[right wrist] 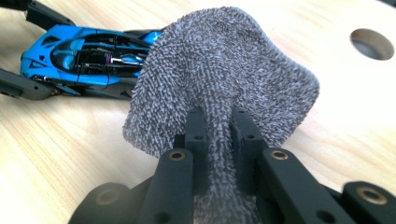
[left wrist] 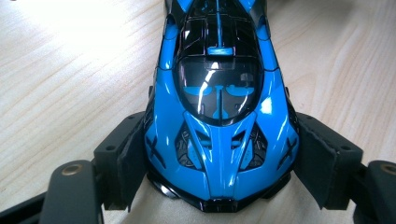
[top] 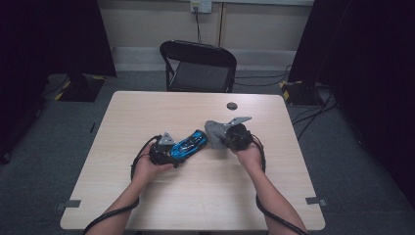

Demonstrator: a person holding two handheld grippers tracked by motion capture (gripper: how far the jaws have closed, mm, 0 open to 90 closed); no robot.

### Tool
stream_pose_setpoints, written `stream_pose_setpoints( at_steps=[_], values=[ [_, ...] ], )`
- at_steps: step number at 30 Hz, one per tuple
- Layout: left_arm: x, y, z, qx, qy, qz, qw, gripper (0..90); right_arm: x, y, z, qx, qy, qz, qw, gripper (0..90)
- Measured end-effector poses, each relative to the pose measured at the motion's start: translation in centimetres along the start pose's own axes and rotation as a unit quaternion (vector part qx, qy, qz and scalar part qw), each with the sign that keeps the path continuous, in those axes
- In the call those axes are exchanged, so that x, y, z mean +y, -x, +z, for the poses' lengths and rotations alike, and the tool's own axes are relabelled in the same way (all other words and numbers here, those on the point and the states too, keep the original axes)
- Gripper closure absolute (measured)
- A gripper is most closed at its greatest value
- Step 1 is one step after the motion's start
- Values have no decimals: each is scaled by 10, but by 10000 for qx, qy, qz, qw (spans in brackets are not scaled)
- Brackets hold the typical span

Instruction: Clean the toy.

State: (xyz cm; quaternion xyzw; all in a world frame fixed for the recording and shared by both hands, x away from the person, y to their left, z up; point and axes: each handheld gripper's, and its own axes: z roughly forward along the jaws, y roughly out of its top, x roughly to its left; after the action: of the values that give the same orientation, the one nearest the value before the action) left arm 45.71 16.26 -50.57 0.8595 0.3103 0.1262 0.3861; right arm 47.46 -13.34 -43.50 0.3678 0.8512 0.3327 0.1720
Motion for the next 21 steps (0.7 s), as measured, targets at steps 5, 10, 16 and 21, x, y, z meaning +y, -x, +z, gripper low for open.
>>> stream_pose_setpoints(
  at_steps=[5,10,16,21],
  values=[
    [0,0,0,-2,-2,1,10000,250,6,-1,-11,-8,196,1,9998,797],
    [0,0,0,3,4,-8,10000,249,15,-8,-22,61,402,-106,9991,797],
    [0,0,0,-1,-2,0,10000,249,27,-30,-29,235,569,-418,9972,797],
    [0,0,0,19,-6,32,10000,249,32,-59,-23,466,559,-781,9943,796]
  ],
)
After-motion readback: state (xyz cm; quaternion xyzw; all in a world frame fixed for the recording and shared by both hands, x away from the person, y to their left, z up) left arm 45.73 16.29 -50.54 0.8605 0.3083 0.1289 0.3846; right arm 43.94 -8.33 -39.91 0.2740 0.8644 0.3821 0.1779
